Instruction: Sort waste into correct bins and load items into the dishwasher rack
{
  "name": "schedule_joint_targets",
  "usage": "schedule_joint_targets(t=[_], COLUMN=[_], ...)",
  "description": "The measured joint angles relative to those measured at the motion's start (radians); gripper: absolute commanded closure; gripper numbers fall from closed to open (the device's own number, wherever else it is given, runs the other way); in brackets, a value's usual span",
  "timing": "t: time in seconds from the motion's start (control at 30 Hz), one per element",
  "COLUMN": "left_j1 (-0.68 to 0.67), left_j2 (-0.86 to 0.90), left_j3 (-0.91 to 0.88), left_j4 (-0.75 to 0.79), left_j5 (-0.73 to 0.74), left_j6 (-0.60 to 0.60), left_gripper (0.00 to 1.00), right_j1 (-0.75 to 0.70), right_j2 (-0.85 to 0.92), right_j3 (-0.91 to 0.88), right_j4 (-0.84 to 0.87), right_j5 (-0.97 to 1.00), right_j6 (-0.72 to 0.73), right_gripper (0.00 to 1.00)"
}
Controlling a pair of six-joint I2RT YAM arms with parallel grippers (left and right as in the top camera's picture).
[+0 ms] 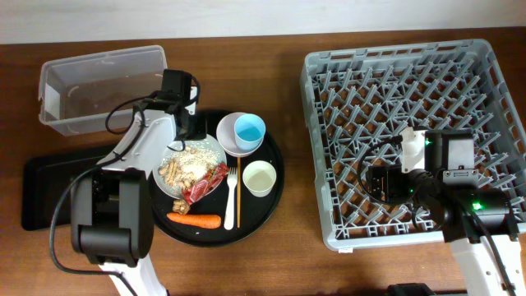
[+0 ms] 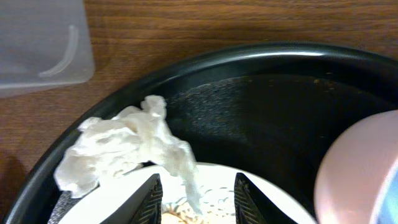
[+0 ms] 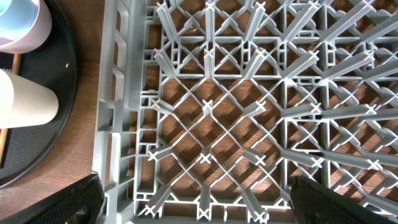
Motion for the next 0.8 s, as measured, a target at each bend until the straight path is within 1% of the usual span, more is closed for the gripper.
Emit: schedule_joint_targets(t=[0.1,0.37,0.43,0.5,0.63,0.73,0.77,0.8], left_j1=[-0.007,-0.007,-0.007,-0.007,-0.007,-0.007,-0.007,-0.007], left_j2=[0.000,0.000,0.000,0.000,0.000,0.000,0.000,0.000], left_j3=[0.000,0.000,0.000,0.000,0.000,0.000,0.000,0.000], left_j4=[0.000,-0.001,-0.001,-0.003,-0.011,-0.012,-0.013,-0.015], left_j5=[0.000,0.000,0.000,0.000,0.000,-0.001,-0.002,-0.002], left_j6=[-0.004,-0.007,-0.007,-0.007,-0.007,-0.007,-0.007,-0.007], left_gripper=[0.75,0.75,0.77,0.82,0.83,0.88,0.92,0.98], right_j1=[0.000,0.000,0.000,0.000,0.000,0.000,0.000,0.000], right_j2=[0.000,0.000,0.000,0.000,0.000,0.000,0.000,0.000], right_j3=[0.000,0.000,0.000,0.000,0.000,0.000,0.000,0.000], right_j4=[0.000,0.000,0.000,0.000,0.000,0.000,0.000,0.000], right_j5=[0.000,0.000,0.000,0.000,0.000,0.000,0.000,0.000], right_j6=[0.000,0.000,0.001,0.000,0.000,0.000,0.000,0.000], right_gripper=[0.01,0.01,0.01,0.01,0.01,0.01,0.01,0.01])
